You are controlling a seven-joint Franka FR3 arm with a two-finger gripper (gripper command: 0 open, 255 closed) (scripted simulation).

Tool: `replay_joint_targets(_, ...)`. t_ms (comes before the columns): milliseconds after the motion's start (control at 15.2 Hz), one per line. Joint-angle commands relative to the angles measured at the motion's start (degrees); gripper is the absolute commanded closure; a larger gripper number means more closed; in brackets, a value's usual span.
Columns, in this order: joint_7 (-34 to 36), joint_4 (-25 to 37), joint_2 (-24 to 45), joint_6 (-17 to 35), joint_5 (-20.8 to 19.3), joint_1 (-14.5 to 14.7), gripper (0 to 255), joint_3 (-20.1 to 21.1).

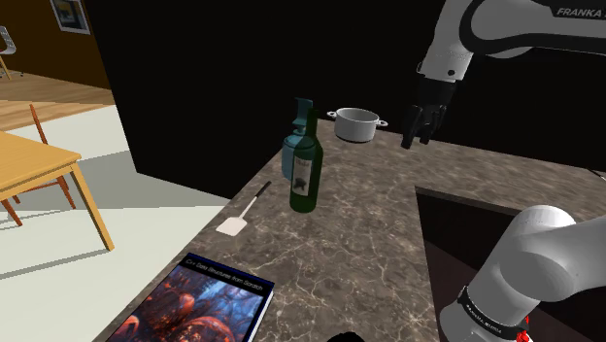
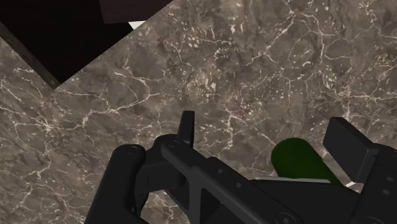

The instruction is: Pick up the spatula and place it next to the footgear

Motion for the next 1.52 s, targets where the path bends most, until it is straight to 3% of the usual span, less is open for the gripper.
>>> replay_joint_targets(0, 0.0, 0.0, 0.0, 0.0, 0.0, 0.0, 0, 0.0)
replay_joint_targets(396, 14.4, -2.5, 3.9, 7.6, 5.0, -0.1, 0, 8.8)
replay_joint_targets(858, 31.0, -0.6, 13.7, 17.0, 8.1, -1.0, 0, 18.6)
replay_joint_targets(1188, 43.3, 3.9, 23.4, 22.9, 7.1, -2.6, 0, 25.2)
replay_joint_targets(1452, 54.0, 9.2, 32.6, 26.7, 3.7, -4.1, 0, 29.7)
